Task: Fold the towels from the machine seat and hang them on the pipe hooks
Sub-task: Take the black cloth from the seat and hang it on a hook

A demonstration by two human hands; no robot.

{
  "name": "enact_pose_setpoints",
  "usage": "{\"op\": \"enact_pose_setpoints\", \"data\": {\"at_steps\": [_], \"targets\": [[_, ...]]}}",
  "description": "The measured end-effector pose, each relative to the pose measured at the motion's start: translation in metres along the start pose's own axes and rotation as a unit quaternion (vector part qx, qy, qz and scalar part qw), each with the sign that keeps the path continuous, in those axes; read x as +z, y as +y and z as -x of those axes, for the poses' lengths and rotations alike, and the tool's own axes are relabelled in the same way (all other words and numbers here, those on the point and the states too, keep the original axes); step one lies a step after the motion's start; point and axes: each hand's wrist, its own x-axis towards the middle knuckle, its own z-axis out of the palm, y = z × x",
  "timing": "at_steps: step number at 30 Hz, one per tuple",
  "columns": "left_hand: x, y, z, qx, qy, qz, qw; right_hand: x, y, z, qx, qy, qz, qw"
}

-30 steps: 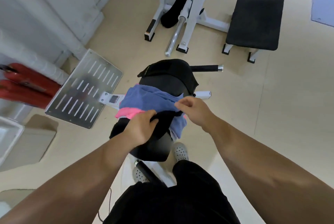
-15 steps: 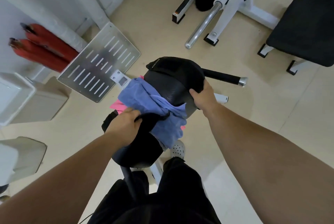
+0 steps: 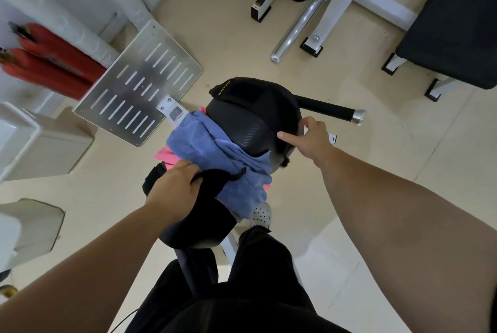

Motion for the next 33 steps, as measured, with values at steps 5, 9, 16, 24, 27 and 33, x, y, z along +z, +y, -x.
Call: {"op": "enact_pose_setpoints", "data": {"at_steps": [5,9,16,24,27,33], "targets": [[0.0,0.0,-0.001,0.003,0.004,-0.005,1.0,0.001,0.006,0.001,-0.002,0.012,-0.044,0.999],[0.001,-0.002,0.002,0.003,-0.001,-0.011,1.0,0.002,0.02,0.017,0.032,-0.05,-0.071,0.996],[-0.016,-0.018,0.025,-0.028,0.031,0.023,0.999,-0.011,0.005,0.056,0.015,0.076,-0.1,0.992],[-0.056,-0.069,0.083,-0.072,0.098,0.102,0.987,0.001,-0.187,0.111,-0.291,0.148,0.054,0.944],[-0.07,-0.103,0.105,-0.077,0.133,0.133,0.979,0.021,-0.256,0.141,-0.353,0.165,0.079,0.918],[-0.102,-0.164,0.145,-0.083,0.185,0.222,0.954,0.06,-0.37,0.244,-0.43,0.16,0.0,0.888]]}}
